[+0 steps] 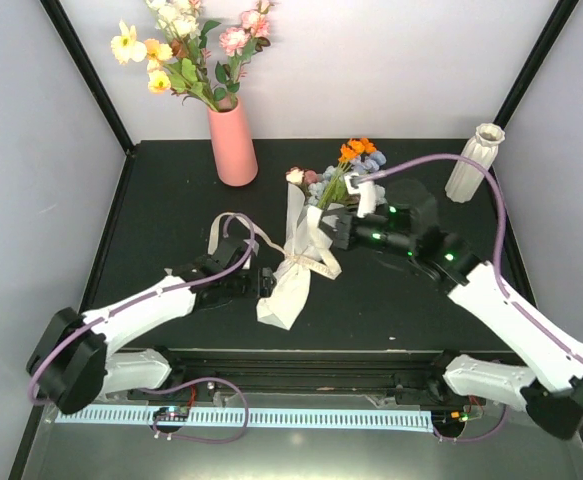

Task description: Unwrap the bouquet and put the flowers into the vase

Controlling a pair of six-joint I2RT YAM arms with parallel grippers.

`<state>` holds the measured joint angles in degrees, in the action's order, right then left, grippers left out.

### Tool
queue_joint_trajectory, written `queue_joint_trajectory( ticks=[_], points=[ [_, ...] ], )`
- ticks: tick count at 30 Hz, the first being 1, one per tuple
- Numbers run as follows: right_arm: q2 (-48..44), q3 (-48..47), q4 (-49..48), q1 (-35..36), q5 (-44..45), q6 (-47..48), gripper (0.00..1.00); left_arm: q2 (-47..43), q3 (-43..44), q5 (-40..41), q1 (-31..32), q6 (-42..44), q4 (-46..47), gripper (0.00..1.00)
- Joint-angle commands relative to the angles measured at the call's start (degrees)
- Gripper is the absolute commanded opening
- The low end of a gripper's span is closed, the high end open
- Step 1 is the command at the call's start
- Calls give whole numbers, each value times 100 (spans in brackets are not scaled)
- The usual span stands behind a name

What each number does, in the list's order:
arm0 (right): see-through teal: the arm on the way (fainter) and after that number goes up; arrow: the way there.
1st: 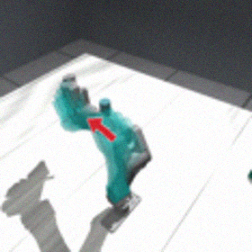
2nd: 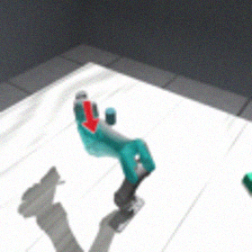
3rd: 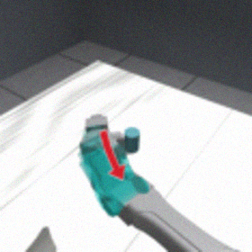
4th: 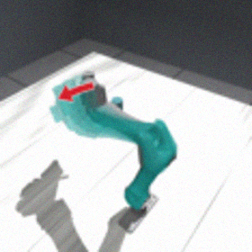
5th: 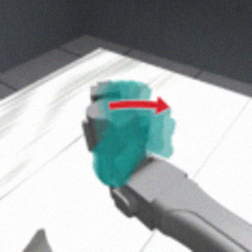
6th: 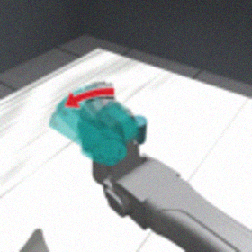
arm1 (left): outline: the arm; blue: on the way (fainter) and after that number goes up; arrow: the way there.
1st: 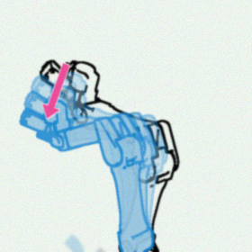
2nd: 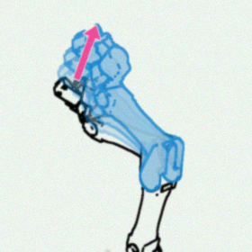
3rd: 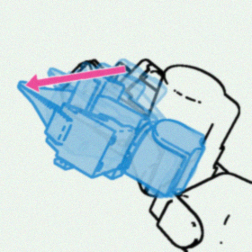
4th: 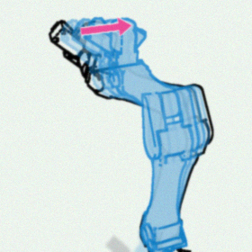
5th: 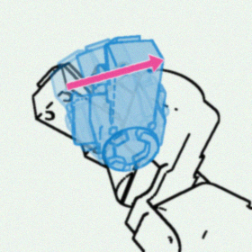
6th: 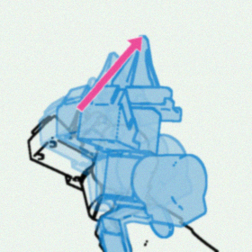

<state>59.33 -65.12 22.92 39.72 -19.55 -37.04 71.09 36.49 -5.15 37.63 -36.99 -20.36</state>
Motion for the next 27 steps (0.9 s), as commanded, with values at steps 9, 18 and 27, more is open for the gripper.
queue_joint_trajectory(
  ticks=[9,18,27],
  points=[
    [2484,-1820,-515,1075,-10,67,2,-1950,972,2413,-73,33,-2267,99],
    [4303,-3241,-469,1364,-184,-40,2,-3896,977,3540,-112,-80,-2803,99],
    [5561,-4197,583,1387,-722,329,40,-4924,586,3230,-112,265,-2557,99]
  ],
)
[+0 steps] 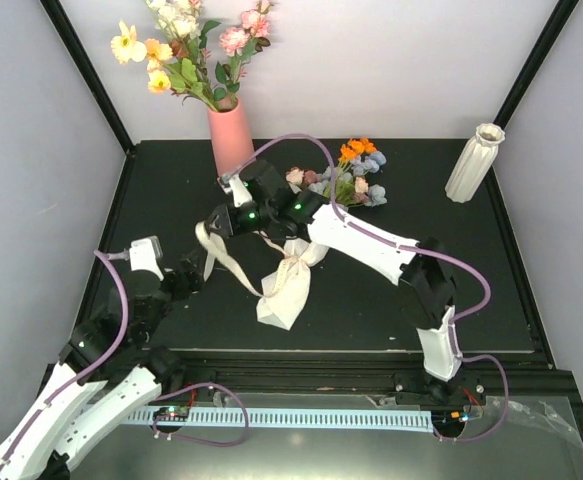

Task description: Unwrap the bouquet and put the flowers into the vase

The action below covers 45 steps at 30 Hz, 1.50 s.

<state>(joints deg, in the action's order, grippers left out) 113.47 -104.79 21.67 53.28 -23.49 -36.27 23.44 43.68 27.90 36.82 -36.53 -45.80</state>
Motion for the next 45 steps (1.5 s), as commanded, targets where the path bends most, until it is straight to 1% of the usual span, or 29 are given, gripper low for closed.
queue_joint_trajectory(
  ticks=[1,4,5,9,13,16,19,23,27,29,32,34,36,39,42,43,44,45],
  points=[
    [152,-268,916,33,-261,375,45,-188,-159,-151,-32,259,22,99],
    [-144,-97,1276,34,0,688,50,-197,-237,-397,-30,287,93,99],
    [-387,32,1298,34,82,814,54,-175,-257,-496,-31,285,125,98],
    [-1176,547,1402,12,482,1125,60,-65,-392,-1025,-31,296,354,96],
    [-2033,1170,1455,-81,1092,1335,61,205,-447,-1602,-26,343,629,92],
    [-2718,1936,1399,-202,1716,1515,61,540,-424,-2099,-18,479,845,90],
    [-3424,2748,1211,-298,2363,1718,60,1010,-335,-2453,-23,632,885,89],
    [-4545,4037,527,-300,3134,2168,59,1708,-246,-2950,-12,997,1048,89],
    [-5432,5261,-155,-305,3172,2888,59,2544,-45,-3060,1,1217,1022,88],
    [-5686,5661,-380,-302,3151,3120,60,2899,-11,-3124,9,1308,1108,88],
    [-5656,5874,-459,-303,3131,3426,59,3452,-19,-3233,6,1434,1330,88],
    [-5389,5854,-464,-305,3098,3596,57,3792,-48,-3178,-4,1487,1539,88],
    [-5080,5848,-599,-311,2979,3744,52,4146,-48,-3189,-12,1589,1744,87],
    [-4624,5743,-724,-330,2716,3867,50,4681,19,-3411,-31,1668,2071,86],
    [-4208,5564,-808,-374,2417,3929,47,5233,227,-3454,-52,1661,2046,83],
    [-4080,5513,-832,-394,2346,3951,46,5338,251,-3372,-59,1646,2053,81],
    [-3897,5441,-853,-422,2269,3981,45,5399,244,-3318,-89,1614,2083,75],
    [-3807,5376,-870,-462,2205,3986,44,5433,224,-3306,-112,1601,2128,72]
  ],
)
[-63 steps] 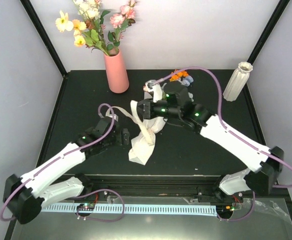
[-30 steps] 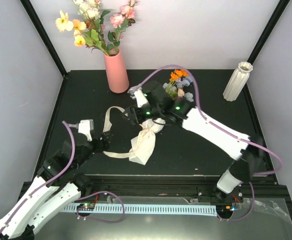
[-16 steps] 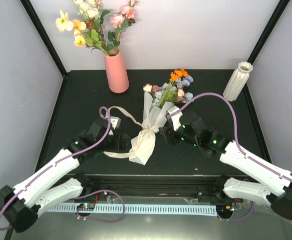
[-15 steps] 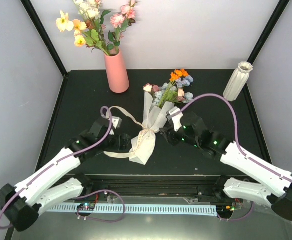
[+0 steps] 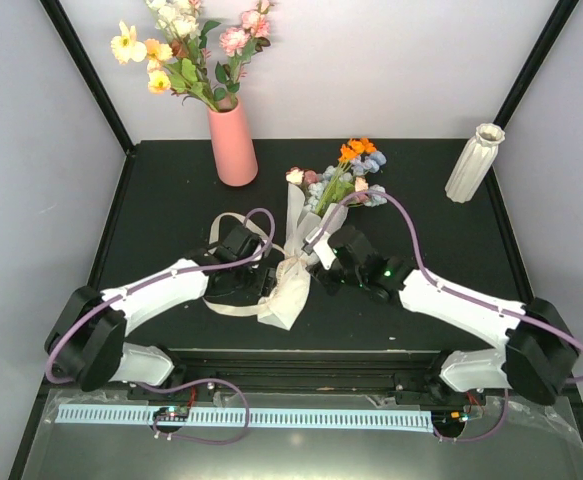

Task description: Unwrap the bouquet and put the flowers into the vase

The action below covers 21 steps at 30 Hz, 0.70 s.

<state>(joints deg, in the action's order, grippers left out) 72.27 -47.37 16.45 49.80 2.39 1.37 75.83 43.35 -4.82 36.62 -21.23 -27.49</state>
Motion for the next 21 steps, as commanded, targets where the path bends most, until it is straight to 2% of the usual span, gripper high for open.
queue_joint_trajectory(
  ticks=[1,3,8,12,17,21],
  points=[
    [525,-445,-355,-164,-473,228,43,203,227,-48,-117,52,340,67],
    [837,-653,-283,-252,-645,258,40,166,180,-51,-144,50,365,62],
    [1617,-1299,175,-381,-876,276,35,-7,5,-67,-189,118,400,60],
    [2141,-1770,594,-457,-916,210,30,59,-56,-78,-240,113,374,51],
    [2290,-1749,750,-510,-906,199,26,94,-135,-146,-293,143,486,48],
    [2398,-1674,794,-604,-984,189,25,245,-134,-157,-323,196,592,41]
  ],
)
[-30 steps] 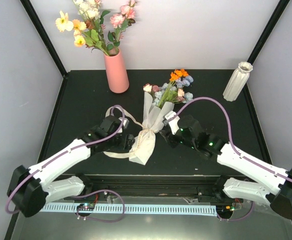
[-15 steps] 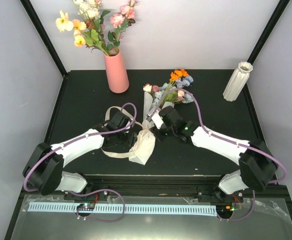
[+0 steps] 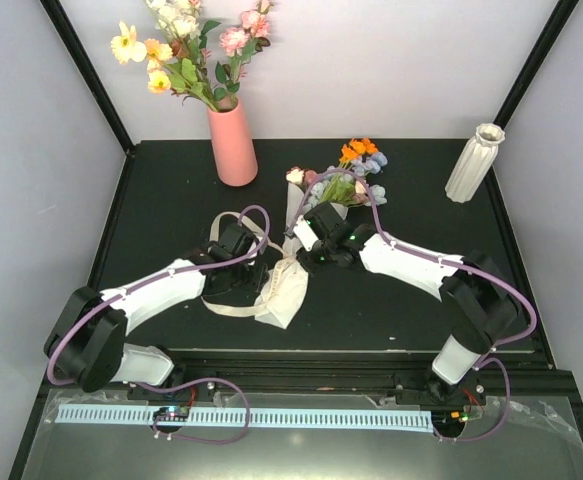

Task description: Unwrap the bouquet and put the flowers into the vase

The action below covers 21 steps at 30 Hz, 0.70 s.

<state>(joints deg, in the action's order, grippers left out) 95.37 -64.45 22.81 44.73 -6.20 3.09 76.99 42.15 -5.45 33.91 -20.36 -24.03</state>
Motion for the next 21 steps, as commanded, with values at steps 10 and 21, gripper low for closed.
queue_joint_trajectory(
  ticks=[10,21],
  points=[
    [717,-358,402,-198,-268,-37,18,696,-17,-216,-97,50,436,12],
    [968,-678,530,-201,-172,-7,23,791,8,-204,-99,103,410,12]
  ],
)
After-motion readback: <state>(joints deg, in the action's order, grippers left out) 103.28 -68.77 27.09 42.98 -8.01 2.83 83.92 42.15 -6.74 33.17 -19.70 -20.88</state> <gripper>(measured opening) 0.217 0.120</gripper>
